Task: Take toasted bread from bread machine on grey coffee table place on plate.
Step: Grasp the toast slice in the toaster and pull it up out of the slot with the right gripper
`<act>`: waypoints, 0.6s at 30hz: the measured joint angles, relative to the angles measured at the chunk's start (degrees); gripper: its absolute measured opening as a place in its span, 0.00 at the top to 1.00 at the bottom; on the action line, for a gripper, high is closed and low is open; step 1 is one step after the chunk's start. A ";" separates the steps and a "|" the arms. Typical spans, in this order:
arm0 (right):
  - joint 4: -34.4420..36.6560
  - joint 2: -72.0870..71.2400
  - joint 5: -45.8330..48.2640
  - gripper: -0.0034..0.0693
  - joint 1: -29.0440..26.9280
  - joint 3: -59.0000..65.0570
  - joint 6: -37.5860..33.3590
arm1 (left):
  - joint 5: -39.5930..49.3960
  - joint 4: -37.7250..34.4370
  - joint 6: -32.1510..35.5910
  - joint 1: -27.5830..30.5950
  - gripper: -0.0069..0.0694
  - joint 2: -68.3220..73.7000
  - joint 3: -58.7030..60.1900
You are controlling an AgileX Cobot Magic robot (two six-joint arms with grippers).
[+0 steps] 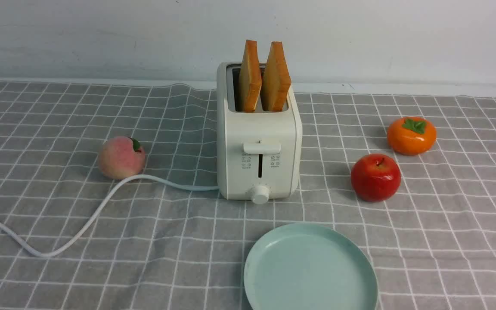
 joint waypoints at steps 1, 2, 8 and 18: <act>0.00 0.00 0.00 0.62 0.00 0.00 0.00 | 0.00 0.00 0.00 0.00 0.60 0.00 0.00; 0.00 0.00 0.00 0.62 0.00 0.00 0.00 | 0.00 0.00 0.00 0.00 0.60 0.00 0.00; 0.00 0.00 0.00 0.62 0.00 0.00 0.00 | -0.36 0.12 0.00 0.00 0.60 0.00 0.00; -0.58 0.00 -8.25 0.62 0.00 0.59 0.00 | -7.86 2.30 -0.34 0.00 0.60 0.00 0.00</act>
